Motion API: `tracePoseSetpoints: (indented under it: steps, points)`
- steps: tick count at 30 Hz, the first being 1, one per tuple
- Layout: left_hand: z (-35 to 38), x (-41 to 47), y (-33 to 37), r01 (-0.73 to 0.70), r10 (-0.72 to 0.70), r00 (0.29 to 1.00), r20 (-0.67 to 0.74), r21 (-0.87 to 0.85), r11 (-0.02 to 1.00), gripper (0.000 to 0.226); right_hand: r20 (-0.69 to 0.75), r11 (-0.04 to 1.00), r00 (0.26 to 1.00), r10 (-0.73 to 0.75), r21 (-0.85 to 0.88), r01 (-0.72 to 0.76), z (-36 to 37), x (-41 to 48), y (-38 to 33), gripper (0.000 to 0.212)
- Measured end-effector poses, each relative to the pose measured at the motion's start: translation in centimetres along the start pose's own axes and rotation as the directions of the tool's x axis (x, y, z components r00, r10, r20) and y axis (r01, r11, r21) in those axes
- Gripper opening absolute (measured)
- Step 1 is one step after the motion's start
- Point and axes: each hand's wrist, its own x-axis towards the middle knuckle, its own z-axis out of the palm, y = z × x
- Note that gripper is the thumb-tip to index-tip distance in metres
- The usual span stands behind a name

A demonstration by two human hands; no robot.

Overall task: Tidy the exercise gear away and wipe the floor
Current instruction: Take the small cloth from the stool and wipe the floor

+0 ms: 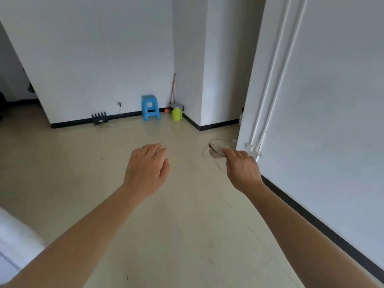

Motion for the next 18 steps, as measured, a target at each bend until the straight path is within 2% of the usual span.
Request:
tracePoseSetpoints:
  steps: [7, 12, 18]
  points:
    - [2.4, 2.8, -15.6, 0.182, -0.185, 0.982, 0.039, 0.061, 0.981, 0.040, 0.009, 0.989, 0.990, -0.140, 0.049, 0.139, 8.4, 11.8, -11.5, 0.038]
    - [7.5, 7.3, -22.5, 0.244, -0.245, 0.970, 0.013, 0.011, 0.970, 0.033, -0.031, 0.989, 0.993, -0.110, 0.093, 0.112, 15.4, 19.0, -14.3, 0.036]
    - [18.7, 16.0, -32.6, 0.245, -0.246, 0.969, 0.022, 0.051, 0.968, 0.036, -0.030, 0.988, 0.995, -0.090, 0.124, 0.093, 29.2, 30.3, -15.5, 0.036]
